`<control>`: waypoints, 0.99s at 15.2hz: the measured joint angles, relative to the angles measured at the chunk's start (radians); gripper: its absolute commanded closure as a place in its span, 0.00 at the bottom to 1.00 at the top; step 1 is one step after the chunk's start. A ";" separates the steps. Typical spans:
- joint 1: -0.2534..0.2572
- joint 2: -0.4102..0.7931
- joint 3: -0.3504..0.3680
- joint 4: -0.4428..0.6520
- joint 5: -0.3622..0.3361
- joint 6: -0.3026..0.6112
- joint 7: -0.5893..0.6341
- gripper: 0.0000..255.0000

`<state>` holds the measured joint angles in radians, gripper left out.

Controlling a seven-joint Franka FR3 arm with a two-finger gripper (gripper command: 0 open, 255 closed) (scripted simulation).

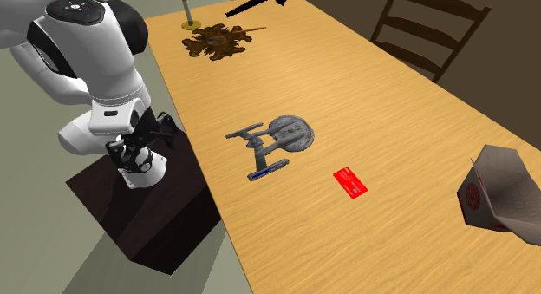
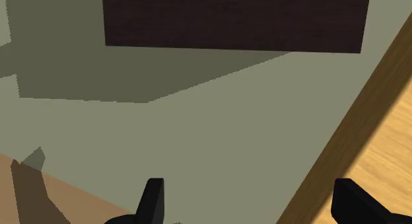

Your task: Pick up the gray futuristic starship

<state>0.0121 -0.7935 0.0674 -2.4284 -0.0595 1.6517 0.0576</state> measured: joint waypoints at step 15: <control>0.022 0.376 0.216 0.271 0.081 0.135 0.299 0.00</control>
<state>0.0346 -0.4179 0.2839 -2.1575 0.0214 1.7871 0.3566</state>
